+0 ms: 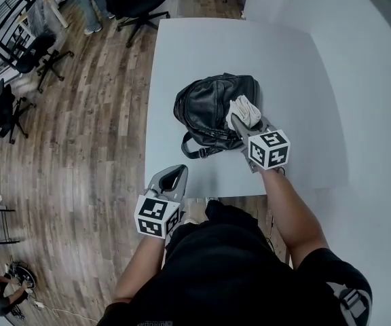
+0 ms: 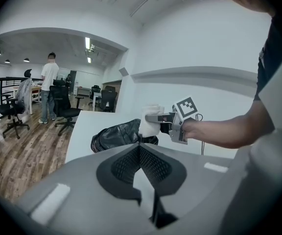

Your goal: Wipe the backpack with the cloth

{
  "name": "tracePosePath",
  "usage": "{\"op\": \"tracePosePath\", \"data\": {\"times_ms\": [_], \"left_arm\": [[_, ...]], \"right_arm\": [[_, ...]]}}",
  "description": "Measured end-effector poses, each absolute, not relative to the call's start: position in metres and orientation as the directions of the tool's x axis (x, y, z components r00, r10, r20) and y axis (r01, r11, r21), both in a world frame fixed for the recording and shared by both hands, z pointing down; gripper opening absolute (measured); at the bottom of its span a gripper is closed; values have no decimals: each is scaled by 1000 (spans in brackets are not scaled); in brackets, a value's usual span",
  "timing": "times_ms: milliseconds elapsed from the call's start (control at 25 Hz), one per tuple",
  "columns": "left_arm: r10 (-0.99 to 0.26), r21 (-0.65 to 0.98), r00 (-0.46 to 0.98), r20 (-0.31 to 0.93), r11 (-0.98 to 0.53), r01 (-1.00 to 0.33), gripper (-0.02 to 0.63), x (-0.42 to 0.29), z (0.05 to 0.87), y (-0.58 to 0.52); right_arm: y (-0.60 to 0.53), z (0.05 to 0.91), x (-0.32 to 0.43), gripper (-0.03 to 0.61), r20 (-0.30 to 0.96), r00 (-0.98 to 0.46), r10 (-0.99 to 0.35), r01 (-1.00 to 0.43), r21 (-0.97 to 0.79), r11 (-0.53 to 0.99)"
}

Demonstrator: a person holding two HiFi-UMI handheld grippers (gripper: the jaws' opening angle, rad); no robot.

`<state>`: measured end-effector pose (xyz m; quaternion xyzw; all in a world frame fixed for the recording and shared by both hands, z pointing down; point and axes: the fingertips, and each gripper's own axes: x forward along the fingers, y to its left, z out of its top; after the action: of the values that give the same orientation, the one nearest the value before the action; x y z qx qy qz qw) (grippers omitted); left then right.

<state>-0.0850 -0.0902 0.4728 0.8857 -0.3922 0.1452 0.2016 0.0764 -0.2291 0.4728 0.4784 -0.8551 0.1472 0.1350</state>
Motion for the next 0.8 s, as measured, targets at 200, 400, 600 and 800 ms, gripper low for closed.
{"op": "tracePosePath", "data": {"times_ms": [200,400,600,800], "left_arm": [[-630,236,665,401,-631,-739,6,-81,469,-84],[-626,230,678,386,-646,-728,6,-79,463,-75],[-626,226,685,373,-655,-722,6,-82,460,-61],[-633,219,689,353,-660,-719,6,-91,448,-43]], "right_arm": [[-224,462,103,101,345,-455,-821,-890,-137,435],[-214,449,126,101,327,-402,-855,-915,-128,382],[-195,436,130,101,296,-385,-874,-923,-144,357],[-157,413,116,101,257,-404,-878,-914,-162,373]]}}
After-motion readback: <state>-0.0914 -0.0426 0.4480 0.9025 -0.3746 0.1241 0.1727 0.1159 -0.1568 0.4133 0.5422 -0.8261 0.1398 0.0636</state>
